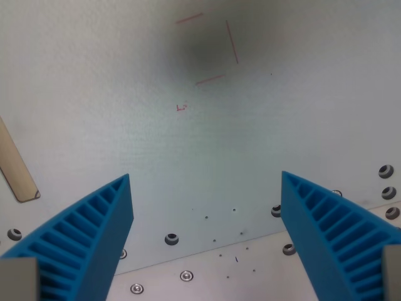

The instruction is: Rotate around gripper positive z

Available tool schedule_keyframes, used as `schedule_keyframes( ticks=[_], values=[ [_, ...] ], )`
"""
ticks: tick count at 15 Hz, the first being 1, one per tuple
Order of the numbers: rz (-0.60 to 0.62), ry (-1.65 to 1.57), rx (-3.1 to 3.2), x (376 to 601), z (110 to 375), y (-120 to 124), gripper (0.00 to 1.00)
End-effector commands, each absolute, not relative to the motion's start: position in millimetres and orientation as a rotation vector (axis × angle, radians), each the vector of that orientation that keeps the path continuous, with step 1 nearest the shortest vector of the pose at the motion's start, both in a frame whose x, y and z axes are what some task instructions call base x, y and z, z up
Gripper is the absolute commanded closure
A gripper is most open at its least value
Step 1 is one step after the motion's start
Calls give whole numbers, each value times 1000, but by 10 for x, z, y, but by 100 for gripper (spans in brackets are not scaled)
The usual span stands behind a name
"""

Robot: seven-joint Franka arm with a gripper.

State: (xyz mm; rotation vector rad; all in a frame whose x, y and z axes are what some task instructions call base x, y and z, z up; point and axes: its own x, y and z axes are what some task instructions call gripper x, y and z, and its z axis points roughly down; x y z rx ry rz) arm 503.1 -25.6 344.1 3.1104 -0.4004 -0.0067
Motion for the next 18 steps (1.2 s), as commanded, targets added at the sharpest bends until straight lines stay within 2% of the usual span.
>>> schedule_keyframes(
  ticks=[1, 18],
  values=[
    [-1, -419, 3108, 5030, 3458, -257, 0],
    [-1, -724, 3051, 5030, 3458, -257, 0]
  ],
)
